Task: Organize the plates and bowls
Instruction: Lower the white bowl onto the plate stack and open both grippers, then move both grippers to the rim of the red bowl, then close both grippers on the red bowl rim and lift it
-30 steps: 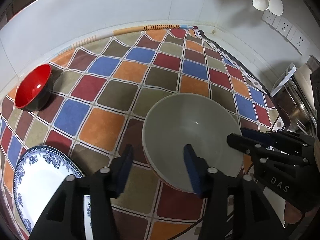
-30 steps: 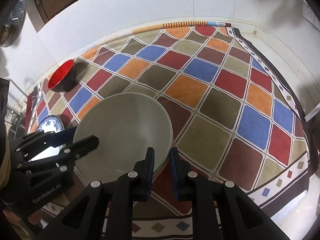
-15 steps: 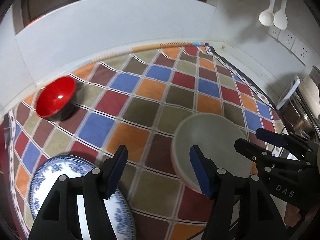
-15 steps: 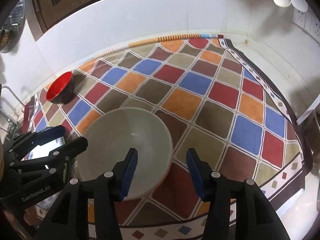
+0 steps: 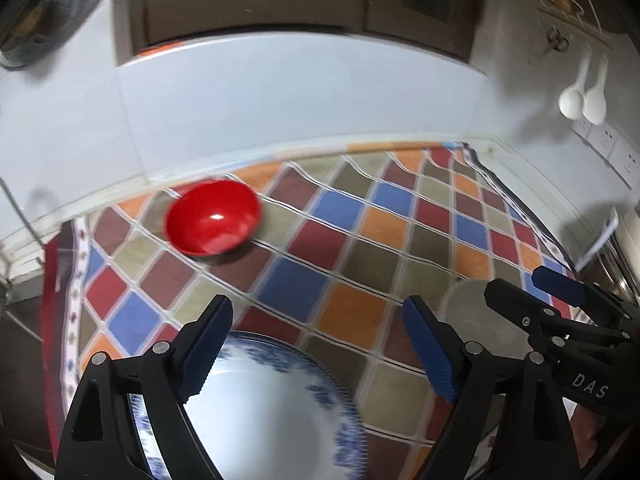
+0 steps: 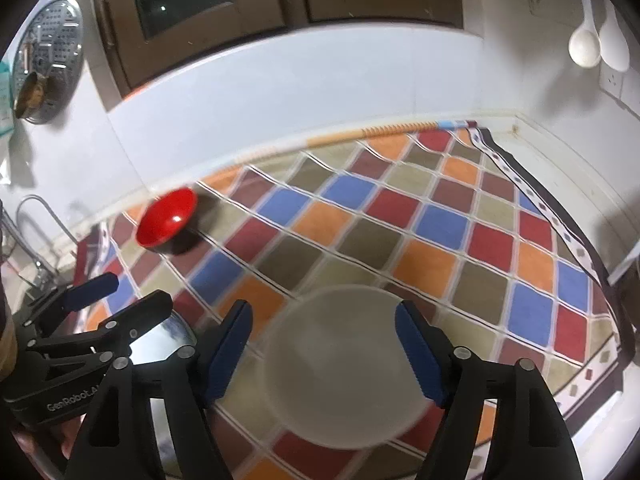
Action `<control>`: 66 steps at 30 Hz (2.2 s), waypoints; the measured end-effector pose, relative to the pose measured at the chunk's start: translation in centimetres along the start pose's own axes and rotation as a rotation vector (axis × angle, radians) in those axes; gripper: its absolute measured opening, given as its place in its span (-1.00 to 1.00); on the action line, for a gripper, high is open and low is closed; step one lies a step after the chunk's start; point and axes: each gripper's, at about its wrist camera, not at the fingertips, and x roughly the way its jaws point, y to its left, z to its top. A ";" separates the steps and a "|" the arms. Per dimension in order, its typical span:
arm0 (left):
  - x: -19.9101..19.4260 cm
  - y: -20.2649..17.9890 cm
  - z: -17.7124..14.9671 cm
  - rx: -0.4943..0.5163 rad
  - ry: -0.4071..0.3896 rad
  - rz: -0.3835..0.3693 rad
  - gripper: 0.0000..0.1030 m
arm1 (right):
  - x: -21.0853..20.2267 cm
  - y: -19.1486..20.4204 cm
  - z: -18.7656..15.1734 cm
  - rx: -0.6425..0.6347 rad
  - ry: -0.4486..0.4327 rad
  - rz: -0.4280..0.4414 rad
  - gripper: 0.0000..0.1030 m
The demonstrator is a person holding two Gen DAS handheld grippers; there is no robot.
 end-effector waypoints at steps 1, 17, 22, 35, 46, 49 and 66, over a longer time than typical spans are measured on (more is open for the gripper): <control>-0.2 0.7 0.1 -0.003 -0.007 0.009 0.71 | 0.0 0.5 0.1 -0.001 -0.005 0.003 0.49; -0.7 9.7 2.3 -0.011 -0.068 0.131 0.72 | 2.2 9.3 3.2 -0.037 -0.085 0.052 0.50; 0.6 12.0 2.8 -0.011 -0.058 0.134 0.72 | 3.7 11.4 3.9 -0.028 -0.082 0.052 0.49; 5.5 16.1 4.3 -0.027 -0.023 0.132 0.60 | 8.9 14.8 6.1 0.010 -0.050 0.024 0.43; 10.7 17.4 4.6 -0.027 0.050 0.075 0.36 | 14.2 16.4 6.6 0.012 0.045 0.039 0.03; 12.1 17.6 4.7 -0.040 0.073 0.055 0.26 | 15.7 16.6 6.6 0.017 0.073 0.041 -0.04; 17.1 17.7 5.1 -0.085 0.168 -0.020 -0.43 | 19.8 17.7 6.7 0.010 0.138 0.057 -0.49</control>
